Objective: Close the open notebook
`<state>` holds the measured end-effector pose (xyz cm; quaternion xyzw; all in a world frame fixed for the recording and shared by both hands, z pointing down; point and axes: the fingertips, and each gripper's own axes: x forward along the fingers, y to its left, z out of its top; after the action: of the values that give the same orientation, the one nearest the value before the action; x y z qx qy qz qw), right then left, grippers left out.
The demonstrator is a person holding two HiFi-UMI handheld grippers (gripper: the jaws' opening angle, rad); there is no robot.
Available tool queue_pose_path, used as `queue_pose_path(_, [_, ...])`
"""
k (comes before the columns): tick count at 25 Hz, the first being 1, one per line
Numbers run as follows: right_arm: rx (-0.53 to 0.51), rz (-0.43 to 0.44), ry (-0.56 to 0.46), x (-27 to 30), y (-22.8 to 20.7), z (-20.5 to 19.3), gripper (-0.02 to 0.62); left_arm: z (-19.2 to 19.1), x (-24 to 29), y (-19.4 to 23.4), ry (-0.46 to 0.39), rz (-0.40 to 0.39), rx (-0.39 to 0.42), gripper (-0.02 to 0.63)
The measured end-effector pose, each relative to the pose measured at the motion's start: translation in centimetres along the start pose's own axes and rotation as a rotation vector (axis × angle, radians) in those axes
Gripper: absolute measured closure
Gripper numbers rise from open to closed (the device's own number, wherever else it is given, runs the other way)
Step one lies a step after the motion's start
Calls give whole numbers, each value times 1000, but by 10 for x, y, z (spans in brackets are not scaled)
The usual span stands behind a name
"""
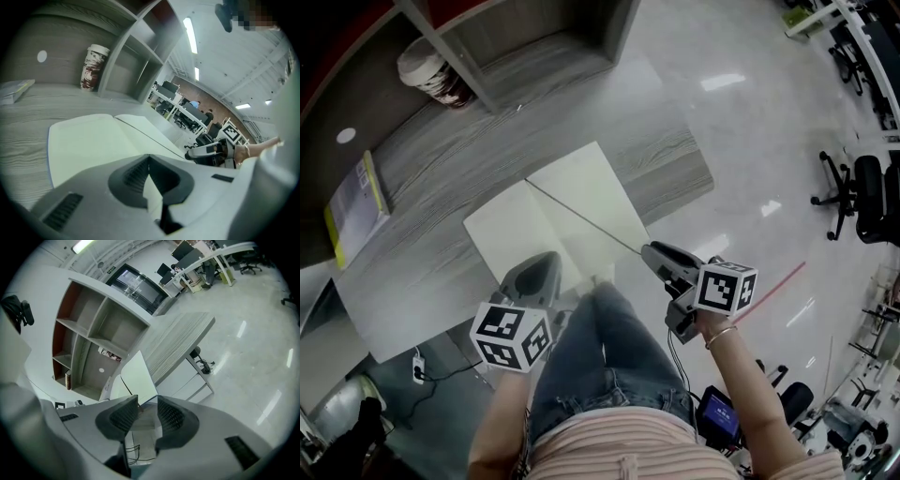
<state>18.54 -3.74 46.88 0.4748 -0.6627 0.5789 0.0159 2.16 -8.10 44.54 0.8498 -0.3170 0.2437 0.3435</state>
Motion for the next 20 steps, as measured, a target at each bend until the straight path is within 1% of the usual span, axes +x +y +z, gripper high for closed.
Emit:
queue_pose_path(4, [11, 2, 20, 2, -4, -1, 449, -7, 3, 4, 40, 21, 4, 594])
queue_pose_path(9, [45, 23, 28, 6, -6, 2, 440, -8, 6, 6, 61, 34, 5, 594])
queue_pose_path(15, [44, 52, 36, 7, -2, 2, 437, -12, 8, 10, 107, 59, 1, 594])
queue_pose_path(20, [42, 80, 30, 7, 1, 6, 437, -14, 9, 11, 128, 62, -11, 594])
